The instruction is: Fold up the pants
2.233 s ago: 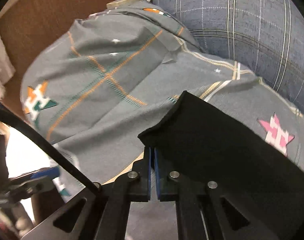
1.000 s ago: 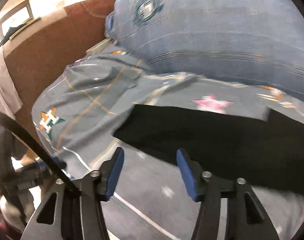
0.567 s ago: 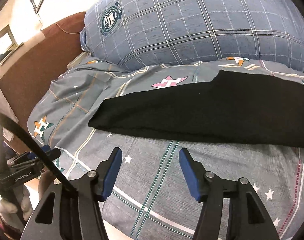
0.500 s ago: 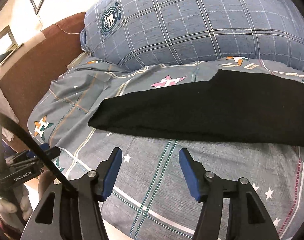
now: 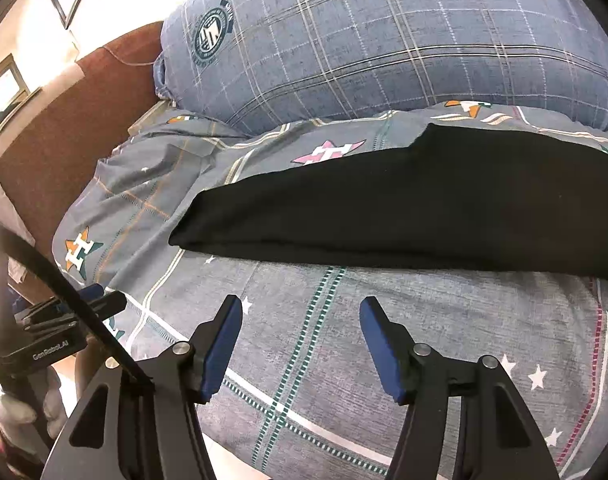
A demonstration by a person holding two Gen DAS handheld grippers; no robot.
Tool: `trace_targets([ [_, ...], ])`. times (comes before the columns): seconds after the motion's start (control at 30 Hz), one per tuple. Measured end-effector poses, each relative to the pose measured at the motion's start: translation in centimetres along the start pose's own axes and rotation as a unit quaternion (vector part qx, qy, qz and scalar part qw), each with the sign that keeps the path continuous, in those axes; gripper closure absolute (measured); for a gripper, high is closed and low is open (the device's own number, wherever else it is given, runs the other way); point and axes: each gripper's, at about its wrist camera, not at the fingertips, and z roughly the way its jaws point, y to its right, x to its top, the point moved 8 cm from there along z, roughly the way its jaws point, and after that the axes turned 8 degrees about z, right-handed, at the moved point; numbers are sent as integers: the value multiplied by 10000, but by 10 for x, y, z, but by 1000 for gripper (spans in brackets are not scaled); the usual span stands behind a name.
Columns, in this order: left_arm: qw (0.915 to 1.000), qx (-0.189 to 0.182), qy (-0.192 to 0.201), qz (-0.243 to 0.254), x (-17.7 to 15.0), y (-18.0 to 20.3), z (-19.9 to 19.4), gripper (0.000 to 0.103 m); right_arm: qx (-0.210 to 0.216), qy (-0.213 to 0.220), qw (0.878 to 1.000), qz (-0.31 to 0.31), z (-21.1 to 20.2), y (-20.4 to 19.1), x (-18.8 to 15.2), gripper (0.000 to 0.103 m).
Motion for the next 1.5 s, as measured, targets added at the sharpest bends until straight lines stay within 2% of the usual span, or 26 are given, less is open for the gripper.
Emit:
trace_targets([
  [0.17,9986,-200,-215,-445,-11,-20,17,40,-46,-213,9985,-501,14,-27,0,35],
  [0.27,9932,-623,-311,-936,-18,-33,25,40,4,-425,9948,-929,28,-54,3,34],
  [0.4,9869,-895,-87,-1340,-24,-50,24,40,168,-818,9888,-1240,56,-93,16,33],
  [0.5,9813,-1062,-15,-1603,-28,-61,25,40,107,-1124,9814,-1551,89,-120,32,28],
  [0.63,9766,-1149,-24,-1817,-36,-77,29,40,-326,-1516,9649,-2121,144,-151,43,24],
  [0.77,9720,-1228,79,-2002,-42,-92,31,40,-877,-1764,9569,-2132,197,-166,56,24],
  [0.87,9684,-1320,112,-2115,-44,-100,34,40,-1405,-1854,9492,-2121,230,-168,65,23],
  [0.93,9679,-1364,122,-2108,-44,-102,35,40,-1903,-1977,9355,-2227,251,-162,64,19],
  [0.97,9677,-1387,132,-2100,-44,-102,35,40,-1987,-1937,9324,-2315,255,-162,65,15],
  [1.0,9672,-1422,155,-2100,-45,-103,34,40,-1984,-1880,9318,-2388,255,-163,66,15],
  [1.03,9664,-1457,191,-2107,-46,-104,34,40,-1944,-1922,9322,-2371,254,-163,65,19],
  [1.07,9659,-1471,218,-2119,-47,-105,33,40,-1879,-1925,9345,-2329,251,-162,66,30],
  [1.1,9655,-1475,232,-2132,-47,-107,33,40,-1871,-1893,9347,-2358,248,-160,68,36],
  [1.17,9644,-1494,257,-2167,-49,-108,33,40,-1778,-1876,9369,-2353,240,-158,72,66],
  [1.2,9641,-1500,264,-2177,-50,-107,31,40,-1776,-1849,9382,-2326,235,-156,76,71],
  [1.33,9628,-1602,295,-2157,-47,-103,27,40,-1499,-1701,9519,-2061,220,-153,87,74],
  [1.5,9602,-1681,332,-2206,-42,-102,27,40,-789,-1599,9724,-1505,203,-152,96,74],
])
